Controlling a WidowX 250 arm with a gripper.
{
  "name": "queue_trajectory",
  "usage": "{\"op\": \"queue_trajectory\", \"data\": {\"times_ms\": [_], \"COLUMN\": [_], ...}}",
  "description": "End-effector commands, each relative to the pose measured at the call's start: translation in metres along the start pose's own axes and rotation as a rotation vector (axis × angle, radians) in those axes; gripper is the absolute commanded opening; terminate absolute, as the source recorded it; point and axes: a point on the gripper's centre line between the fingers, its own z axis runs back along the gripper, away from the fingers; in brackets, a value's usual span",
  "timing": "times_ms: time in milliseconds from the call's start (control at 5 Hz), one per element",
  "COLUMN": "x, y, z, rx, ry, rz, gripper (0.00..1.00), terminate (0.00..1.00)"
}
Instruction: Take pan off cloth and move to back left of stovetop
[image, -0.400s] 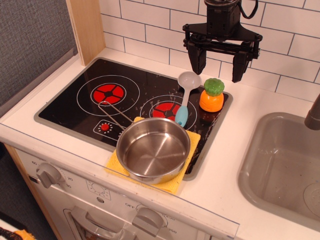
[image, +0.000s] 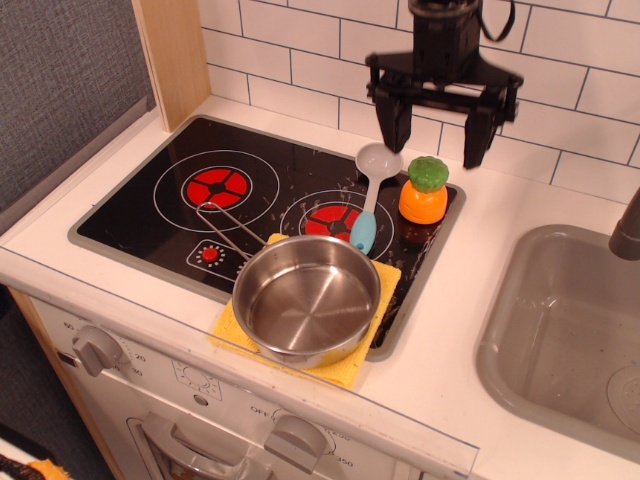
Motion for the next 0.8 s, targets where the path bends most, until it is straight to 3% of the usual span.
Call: {"op": "queue_trajectory", "data": {"times_ms": [0, 200, 600], "x": [-0.027, -0.048, -0.095], "y": [-0.037, -0.036, -0.038], "z": [0.043, 0.061, 0.033], "rx": [-0.048, -0.048, 0.016], "ry": [-0.109, -0.158, -0.043], "rz": [-0.095, -0.126, -0.191], "gripper": [1.0, 1.0, 1.0], "terminate": [0.0, 0.0, 0.0]}}
